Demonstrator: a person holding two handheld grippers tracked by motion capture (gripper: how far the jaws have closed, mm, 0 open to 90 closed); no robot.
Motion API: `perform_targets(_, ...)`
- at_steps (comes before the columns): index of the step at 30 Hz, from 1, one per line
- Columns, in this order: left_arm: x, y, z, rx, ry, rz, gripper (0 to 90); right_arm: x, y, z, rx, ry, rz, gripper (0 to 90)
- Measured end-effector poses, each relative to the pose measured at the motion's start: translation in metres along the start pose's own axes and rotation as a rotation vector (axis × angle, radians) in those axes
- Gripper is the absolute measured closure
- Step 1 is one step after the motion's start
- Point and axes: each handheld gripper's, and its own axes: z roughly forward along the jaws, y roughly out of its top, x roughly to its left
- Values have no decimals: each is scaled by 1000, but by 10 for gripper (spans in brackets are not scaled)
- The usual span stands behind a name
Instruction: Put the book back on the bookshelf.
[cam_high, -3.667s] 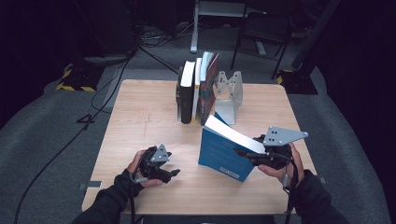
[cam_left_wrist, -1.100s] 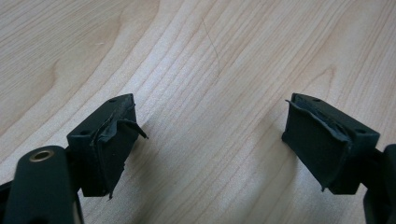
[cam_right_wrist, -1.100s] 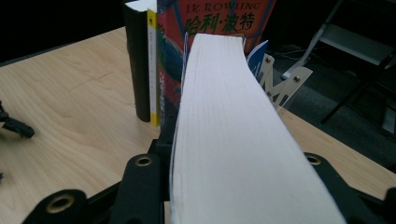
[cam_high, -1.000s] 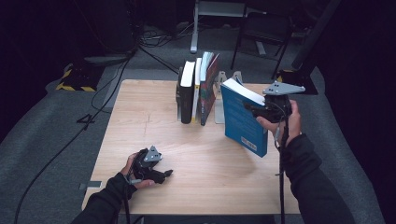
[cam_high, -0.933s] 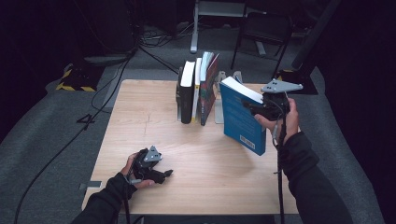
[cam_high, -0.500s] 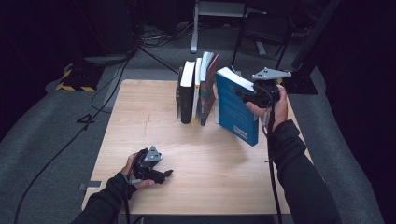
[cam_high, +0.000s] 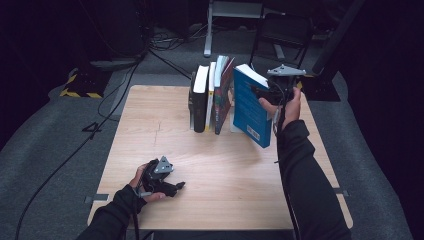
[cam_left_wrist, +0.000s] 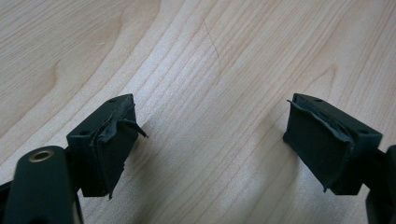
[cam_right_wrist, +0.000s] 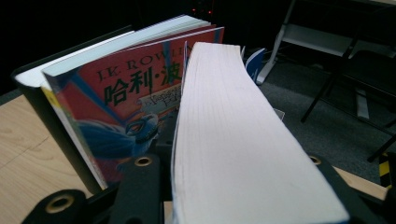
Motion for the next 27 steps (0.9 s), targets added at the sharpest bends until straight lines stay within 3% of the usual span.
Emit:
perform_targets(12, 0, 0, 0, -1, 0, 0, 172, -8, -1, 22, -26, -23, 34, 604)
perform_targets(22, 0, 0, 0, -1, -4, 2, 173, -9, 5, 36, -44, -68, 65, 604)
perform_targets(25, 1, 0, 0, -1, -6, 4, 172, -7, 7, 41, -46, -81, 45, 604)
perform_targets(27, 1, 0, 0, -1, -6, 4, 172, -7, 8, 43, -51, -89, 56, 603)
